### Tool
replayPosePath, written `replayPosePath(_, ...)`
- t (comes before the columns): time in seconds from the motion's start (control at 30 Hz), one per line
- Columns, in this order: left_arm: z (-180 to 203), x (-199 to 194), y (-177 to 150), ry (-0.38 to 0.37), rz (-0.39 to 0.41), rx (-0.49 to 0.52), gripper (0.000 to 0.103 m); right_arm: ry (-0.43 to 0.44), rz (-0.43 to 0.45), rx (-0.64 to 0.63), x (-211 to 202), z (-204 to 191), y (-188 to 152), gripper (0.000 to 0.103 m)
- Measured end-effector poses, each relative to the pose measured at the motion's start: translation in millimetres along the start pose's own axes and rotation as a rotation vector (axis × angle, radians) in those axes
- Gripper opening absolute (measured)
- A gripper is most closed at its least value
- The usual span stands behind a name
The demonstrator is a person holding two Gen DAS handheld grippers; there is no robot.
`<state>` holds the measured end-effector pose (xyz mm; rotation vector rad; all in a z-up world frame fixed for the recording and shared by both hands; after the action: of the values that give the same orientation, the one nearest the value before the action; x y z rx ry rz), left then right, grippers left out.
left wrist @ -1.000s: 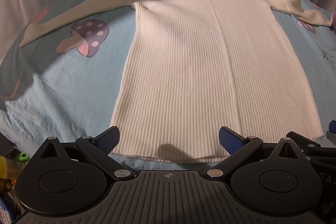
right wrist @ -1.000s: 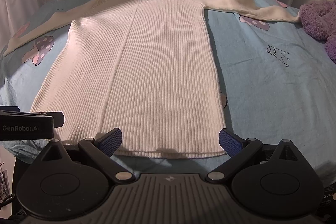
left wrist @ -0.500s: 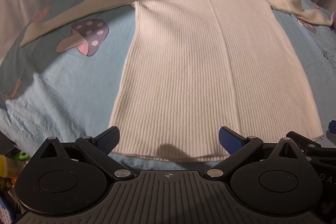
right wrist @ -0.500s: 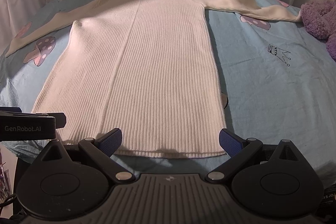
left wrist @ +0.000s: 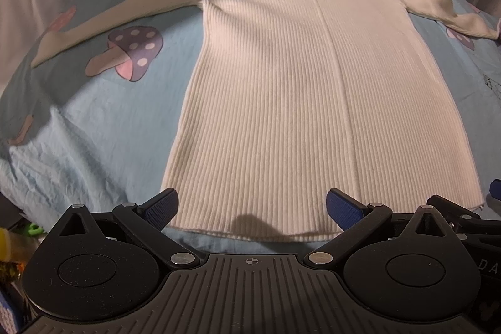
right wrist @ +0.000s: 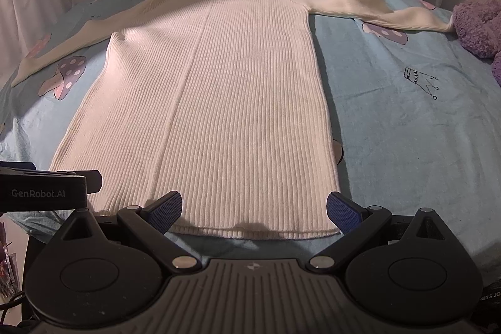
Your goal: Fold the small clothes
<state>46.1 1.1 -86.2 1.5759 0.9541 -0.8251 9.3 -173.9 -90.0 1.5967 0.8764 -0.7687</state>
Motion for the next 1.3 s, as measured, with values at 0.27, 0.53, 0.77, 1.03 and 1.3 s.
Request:
replayPosePath(0.27,5,3,7,-0.016,-0.006,-0.013,0.103,0.070,0.033,0.063,1,13,9,0.099)
replayPosePath(0.53,7,12,45,-0.090,0.005,-0.097,0.103,0.385,0.357,0.361,-1,81,70,0.099)
replayPosePath(0.77,-4,37,116,-0.103,0.115,-0.144,0.103,0.374,0.567,0.706,24,198,142,0.098)
replayPosePath(1.03,-2,104,189,-0.123,0.179,-0.180,0.103,0.160,0.595,0.989,70,321,192,0.047)
replayPosePath(1.3,-1,144,210,-0.182,0.159,-0.232,0.103,0.091,0.688,1.116,99,373,207,0.024)
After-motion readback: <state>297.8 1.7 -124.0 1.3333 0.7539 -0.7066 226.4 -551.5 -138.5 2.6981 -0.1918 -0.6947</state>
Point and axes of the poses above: each gripper's, at about its wrist camera, not at the fingertips, and x roughly the way its jaws point, z to its right, y to its top, the point moved 9 cm from there along x, roughly the way its jaws point, and after that the axes turned 8 degrees about y, right-handed, at the moved point
